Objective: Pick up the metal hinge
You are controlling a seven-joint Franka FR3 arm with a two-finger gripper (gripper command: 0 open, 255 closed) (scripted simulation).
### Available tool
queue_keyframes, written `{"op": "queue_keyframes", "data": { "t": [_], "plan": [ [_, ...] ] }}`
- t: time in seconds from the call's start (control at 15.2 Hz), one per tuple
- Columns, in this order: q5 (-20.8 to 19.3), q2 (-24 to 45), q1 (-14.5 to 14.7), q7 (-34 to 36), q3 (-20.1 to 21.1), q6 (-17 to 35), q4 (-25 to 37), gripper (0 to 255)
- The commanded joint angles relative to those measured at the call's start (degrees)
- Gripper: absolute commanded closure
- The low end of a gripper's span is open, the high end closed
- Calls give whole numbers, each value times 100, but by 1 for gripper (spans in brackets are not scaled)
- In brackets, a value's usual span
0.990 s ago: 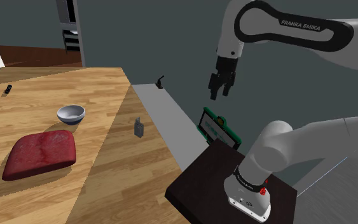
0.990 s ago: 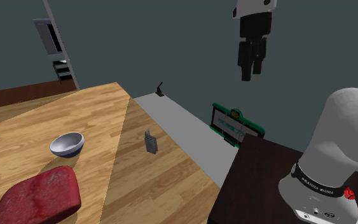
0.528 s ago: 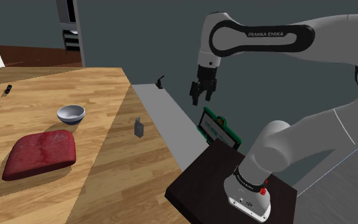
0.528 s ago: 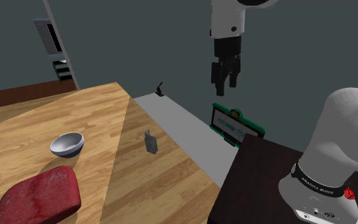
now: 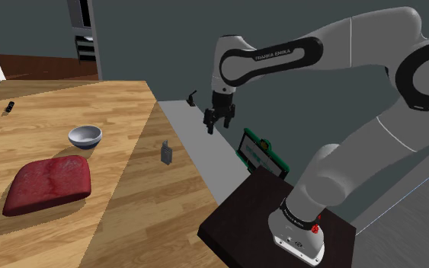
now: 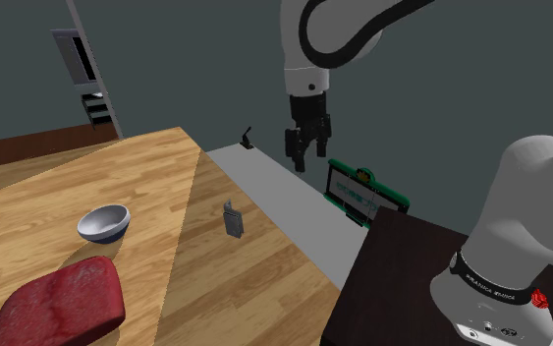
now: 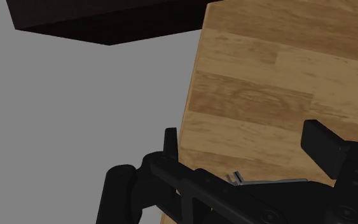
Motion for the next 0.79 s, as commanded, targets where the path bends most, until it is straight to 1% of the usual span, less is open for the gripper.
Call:
{"op": "queue_keyframes", "data": {
  "t": [0.0, 0.4, 0.73],
  "plan": [
    [-31, 426, 0, 5, 18, 342, 120, 0],
    [-143, 1747, 55, 157, 118, 1105, 760, 0],
    [-293, 2854, 119, 305, 157, 1537, 1499, 0]
  ]
}}
